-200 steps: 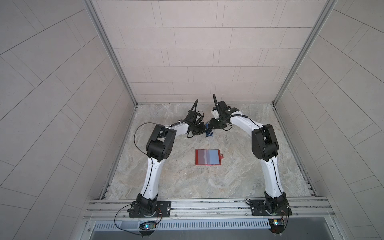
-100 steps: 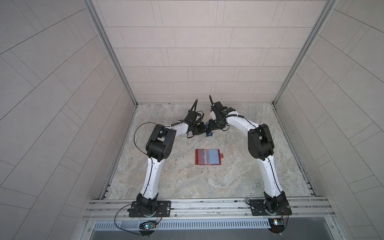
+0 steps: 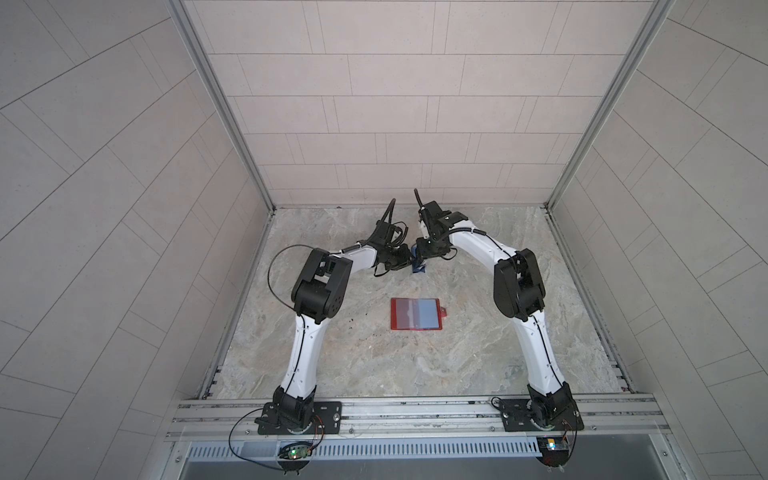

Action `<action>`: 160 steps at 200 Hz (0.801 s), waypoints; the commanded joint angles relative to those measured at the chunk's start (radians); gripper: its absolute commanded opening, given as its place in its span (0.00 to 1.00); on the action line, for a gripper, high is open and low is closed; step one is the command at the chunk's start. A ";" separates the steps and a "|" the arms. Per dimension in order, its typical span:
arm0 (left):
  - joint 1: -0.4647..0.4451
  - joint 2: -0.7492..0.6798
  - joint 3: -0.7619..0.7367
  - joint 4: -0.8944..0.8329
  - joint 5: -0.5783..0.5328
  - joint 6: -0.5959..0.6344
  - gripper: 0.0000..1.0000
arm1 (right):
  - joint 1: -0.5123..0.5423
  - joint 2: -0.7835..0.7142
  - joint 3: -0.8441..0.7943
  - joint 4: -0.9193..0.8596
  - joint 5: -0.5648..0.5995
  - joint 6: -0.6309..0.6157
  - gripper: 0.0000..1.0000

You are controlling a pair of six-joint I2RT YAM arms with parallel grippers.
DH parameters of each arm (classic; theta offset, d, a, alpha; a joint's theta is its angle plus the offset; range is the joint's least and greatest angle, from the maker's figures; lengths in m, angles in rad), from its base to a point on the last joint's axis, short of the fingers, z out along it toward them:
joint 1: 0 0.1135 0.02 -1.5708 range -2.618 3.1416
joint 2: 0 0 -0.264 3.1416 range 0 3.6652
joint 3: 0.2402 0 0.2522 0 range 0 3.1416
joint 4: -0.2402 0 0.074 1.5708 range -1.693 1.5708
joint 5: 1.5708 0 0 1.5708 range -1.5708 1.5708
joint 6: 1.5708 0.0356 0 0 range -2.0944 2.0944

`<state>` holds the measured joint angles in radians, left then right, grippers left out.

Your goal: Put the credit cards into the card holder

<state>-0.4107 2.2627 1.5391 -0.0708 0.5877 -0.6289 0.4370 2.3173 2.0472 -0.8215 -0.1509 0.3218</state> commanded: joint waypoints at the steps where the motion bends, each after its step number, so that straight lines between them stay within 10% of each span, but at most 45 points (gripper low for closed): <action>1: -0.001 0.031 -0.045 -0.093 -0.066 0.017 0.25 | -0.004 0.020 0.030 -0.061 0.045 -0.010 0.41; 160: -0.002 0.034 -0.059 -0.093 -0.078 0.016 0.23 | -0.022 0.064 0.067 -0.067 -0.088 0.043 0.37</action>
<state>-0.4107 2.2589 1.5311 -0.0570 0.5812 -0.6292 0.4232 2.3474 2.1006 -0.8692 -0.2127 0.3389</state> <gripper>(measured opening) 0.229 0.376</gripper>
